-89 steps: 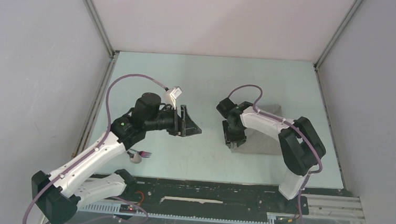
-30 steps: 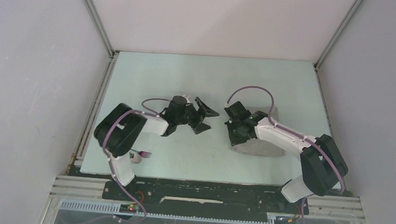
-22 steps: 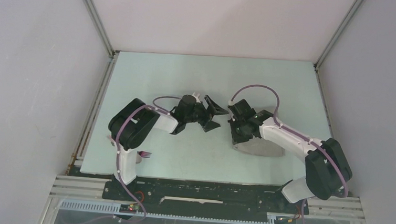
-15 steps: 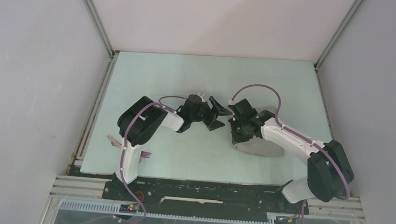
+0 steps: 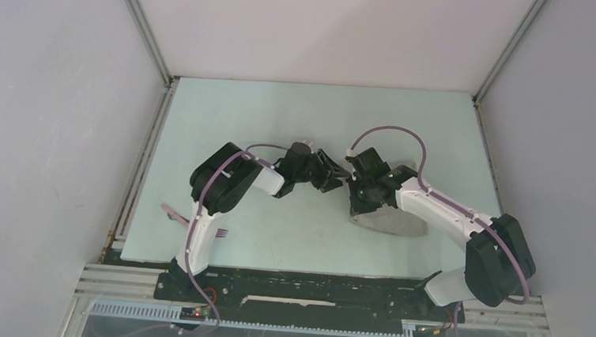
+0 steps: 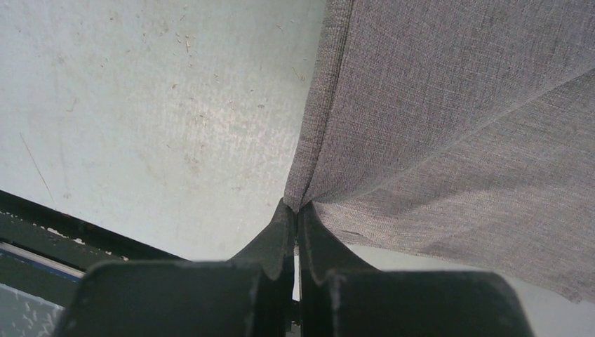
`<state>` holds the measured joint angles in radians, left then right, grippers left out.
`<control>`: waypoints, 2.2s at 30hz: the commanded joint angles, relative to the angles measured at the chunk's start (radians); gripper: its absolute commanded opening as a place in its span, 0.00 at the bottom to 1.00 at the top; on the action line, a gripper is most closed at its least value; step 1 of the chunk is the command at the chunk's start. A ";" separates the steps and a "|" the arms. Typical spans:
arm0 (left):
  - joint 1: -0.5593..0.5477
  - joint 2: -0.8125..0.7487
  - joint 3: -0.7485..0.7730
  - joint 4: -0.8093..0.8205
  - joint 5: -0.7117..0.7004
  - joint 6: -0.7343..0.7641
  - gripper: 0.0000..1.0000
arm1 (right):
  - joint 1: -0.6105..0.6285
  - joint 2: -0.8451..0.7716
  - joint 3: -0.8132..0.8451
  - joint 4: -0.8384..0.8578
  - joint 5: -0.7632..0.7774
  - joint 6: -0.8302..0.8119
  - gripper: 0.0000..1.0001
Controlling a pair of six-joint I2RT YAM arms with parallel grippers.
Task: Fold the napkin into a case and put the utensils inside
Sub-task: Pick up the upper triangle-folded napkin from the center of the board, then turn over the top corner of the square folded napkin at the center of the board, then smooth out the lower triangle-folded napkin at the center of the board.
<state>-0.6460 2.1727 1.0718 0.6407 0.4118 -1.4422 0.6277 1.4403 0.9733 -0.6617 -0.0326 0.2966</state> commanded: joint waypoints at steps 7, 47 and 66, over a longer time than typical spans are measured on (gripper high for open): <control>0.001 0.008 0.039 0.002 -0.033 0.036 0.29 | 0.012 -0.032 0.000 0.005 -0.008 -0.013 0.00; -0.245 -0.027 0.839 -1.461 -0.806 0.842 0.00 | -0.096 -0.156 -0.614 1.007 -0.568 0.643 0.61; -0.221 -0.446 0.477 -1.229 -0.243 0.935 1.00 | -0.620 -0.202 -0.366 0.470 -0.634 0.179 0.72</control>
<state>-0.9325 1.9213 1.7069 -0.6601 0.0273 -0.5556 0.0132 1.1259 0.4782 -0.2230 -0.5652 0.5766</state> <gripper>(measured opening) 0.922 0.701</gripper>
